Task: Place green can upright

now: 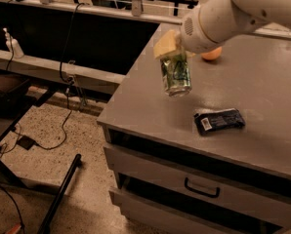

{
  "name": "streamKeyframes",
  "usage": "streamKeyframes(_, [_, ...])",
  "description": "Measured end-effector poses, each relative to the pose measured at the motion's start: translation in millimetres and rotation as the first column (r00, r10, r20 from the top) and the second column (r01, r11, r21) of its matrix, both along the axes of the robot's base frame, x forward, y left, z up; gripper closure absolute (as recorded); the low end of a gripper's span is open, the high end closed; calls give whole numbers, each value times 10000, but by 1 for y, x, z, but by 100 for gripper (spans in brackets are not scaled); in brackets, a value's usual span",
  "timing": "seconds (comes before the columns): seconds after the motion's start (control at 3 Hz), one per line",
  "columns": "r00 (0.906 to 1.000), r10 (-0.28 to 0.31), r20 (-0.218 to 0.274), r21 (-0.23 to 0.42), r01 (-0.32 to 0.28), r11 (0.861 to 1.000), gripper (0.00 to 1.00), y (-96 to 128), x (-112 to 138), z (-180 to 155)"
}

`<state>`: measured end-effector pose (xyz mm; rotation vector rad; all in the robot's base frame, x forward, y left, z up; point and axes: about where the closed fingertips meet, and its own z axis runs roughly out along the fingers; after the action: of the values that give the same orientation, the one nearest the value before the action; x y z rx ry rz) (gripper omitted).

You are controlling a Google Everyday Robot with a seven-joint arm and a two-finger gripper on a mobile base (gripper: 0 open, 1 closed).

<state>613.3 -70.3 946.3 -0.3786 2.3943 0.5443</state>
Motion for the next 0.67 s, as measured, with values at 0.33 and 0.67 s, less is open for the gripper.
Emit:
streamKeyframes(0.33, [9858, 338, 1646, 2685, -778, 9601, 100, 1, 22, 29])
streamKeyframes(0.67, [9849, 522, 1650, 2759, -969, 9563, 100, 5, 12, 30])
